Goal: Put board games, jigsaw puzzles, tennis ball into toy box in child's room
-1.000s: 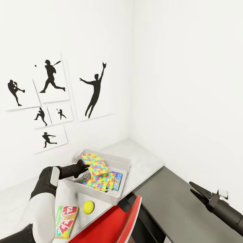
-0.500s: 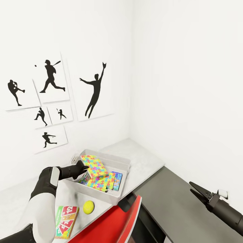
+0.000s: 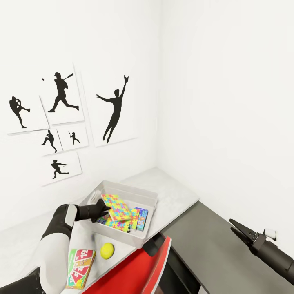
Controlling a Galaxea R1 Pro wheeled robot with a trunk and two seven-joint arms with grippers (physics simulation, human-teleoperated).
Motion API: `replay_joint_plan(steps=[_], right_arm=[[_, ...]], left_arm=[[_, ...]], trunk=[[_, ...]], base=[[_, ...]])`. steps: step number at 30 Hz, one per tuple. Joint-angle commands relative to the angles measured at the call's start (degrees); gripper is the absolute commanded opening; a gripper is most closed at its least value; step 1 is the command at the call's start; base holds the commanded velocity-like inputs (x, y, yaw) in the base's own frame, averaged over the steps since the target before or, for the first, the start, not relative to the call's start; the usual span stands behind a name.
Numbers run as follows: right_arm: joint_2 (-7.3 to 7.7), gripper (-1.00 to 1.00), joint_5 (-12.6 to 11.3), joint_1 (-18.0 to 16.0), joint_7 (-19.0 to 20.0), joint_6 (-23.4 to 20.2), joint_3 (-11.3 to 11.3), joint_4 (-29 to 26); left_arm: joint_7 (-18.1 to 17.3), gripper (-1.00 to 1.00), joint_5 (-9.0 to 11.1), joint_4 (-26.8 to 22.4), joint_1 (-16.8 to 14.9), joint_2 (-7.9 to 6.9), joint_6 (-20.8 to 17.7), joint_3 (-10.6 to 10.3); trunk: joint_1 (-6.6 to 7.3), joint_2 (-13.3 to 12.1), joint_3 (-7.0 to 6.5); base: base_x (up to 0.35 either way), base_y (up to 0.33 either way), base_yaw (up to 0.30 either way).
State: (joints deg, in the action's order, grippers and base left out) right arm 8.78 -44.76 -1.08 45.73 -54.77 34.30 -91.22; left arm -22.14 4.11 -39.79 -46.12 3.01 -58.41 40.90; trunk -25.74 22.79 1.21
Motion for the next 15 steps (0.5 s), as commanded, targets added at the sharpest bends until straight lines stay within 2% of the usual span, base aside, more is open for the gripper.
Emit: replay_joint_plan(steps=[1,15], right_arm=[[0.00,1.00,0.11,-0.06,0.24,-0.23,0.07,0.00],[0.00,1.00,0.11,-0.06,0.24,-0.16,0.07,-0.01]], left_arm=[[0.21,-1.00,0.37,0.02,-0.09,0.05,-0.43,0.32],[0.40,-1.00,0.51,0.32,-0.15,-0.07,0.46,0.39]], trunk=[[-0.04,0.13,0.13],[-0.04,0.13,0.13]], base=[[0.000,0.000,0.000],[0.000,0.000,0.000]])
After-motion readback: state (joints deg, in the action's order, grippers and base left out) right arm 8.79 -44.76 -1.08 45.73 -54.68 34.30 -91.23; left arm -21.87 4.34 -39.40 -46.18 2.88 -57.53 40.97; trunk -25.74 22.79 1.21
